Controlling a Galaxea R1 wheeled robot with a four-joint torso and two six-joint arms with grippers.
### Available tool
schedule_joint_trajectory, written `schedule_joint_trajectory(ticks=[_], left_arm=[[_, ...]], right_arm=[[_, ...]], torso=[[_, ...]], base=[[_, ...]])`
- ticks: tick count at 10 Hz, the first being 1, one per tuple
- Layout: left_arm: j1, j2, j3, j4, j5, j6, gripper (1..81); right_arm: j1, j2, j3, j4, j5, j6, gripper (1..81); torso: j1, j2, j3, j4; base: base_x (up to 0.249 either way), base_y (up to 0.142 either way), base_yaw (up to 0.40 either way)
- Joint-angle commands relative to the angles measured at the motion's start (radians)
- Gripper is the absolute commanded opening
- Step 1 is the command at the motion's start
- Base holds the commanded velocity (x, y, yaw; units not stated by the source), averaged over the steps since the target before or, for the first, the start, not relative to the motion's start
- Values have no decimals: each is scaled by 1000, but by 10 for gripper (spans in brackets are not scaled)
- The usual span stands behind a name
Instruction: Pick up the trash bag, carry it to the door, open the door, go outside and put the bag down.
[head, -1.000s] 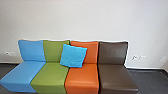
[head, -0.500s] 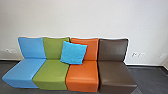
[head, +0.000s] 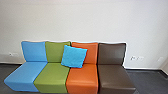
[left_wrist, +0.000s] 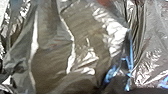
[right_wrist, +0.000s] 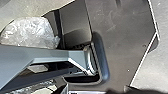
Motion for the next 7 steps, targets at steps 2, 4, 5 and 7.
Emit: schedule_joint_trajectory(ticks=[2, 4, 5, 7], left_arm=[[-4, -3, 1, 11, 97, 6, 10], [-2, 6, -1, 14, 97, 6, 10], [-1, 11, -1, 15, 99, 6, 10], [-1, 17, -21, 15, 97, 6, 10]], right_arm=[[13, 54, -82, -36, -64, -3, 811], [11, 66, -100, -36, -64, -3, 811], [11, 71, -105, -36, -64, -3, 811], [8, 83, -126, -37, -64, -3, 811]], torso=[[-85, 132, 129, 0], [-132, 201, 199, 0], [-152, 232, 231, 0], [-199, 303, 204, 0]], base=[[0, 0, 0], [0, 0, 0], [0, 0, 0], [0, 0, 0]])
